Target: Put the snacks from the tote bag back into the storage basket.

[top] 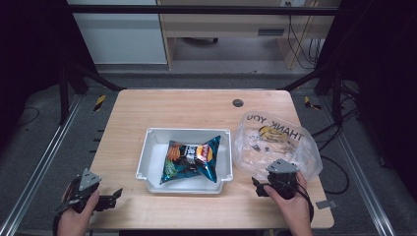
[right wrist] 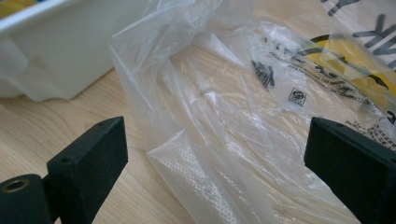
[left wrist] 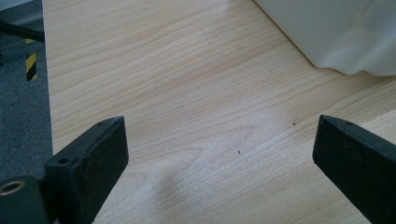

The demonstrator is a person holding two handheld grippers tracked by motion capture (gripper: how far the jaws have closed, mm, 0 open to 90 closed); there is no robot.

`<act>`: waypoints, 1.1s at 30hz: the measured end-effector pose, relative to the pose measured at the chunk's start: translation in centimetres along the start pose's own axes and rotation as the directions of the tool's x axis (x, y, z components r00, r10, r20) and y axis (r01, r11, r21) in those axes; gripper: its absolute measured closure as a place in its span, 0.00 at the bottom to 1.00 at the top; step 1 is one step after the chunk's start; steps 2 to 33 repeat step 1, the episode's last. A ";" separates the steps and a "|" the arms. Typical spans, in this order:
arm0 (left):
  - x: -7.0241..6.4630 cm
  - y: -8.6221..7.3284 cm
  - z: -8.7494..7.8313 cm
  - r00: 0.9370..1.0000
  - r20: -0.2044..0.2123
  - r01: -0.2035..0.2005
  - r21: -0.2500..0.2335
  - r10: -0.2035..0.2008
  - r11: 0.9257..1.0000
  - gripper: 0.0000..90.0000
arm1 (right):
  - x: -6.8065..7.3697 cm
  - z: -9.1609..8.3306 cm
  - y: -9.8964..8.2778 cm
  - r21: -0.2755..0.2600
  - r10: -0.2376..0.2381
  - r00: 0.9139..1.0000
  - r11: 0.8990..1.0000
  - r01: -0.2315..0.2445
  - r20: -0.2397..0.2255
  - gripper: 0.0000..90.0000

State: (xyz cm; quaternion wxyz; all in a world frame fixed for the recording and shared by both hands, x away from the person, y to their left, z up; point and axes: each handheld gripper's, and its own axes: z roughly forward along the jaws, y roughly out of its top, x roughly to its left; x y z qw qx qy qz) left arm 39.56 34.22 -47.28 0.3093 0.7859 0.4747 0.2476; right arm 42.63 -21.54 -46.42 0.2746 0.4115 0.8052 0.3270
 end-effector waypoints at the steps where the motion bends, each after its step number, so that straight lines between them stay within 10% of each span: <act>1: 0.0 0.1 0.0 1.000 0.000 -0.004 0.000 0.004 1.000 0.03 | 0.1 0.1 0.0 0.006 -0.005 1.000 1.000 0.005 0.002 0.07; 33: 0.0 0.1 0.0 1.000 0.000 -0.004 0.000 0.004 1.000 0.03 | 0.1 0.1 0.0 0.006 -0.005 1.000 1.000 0.005 0.002 0.07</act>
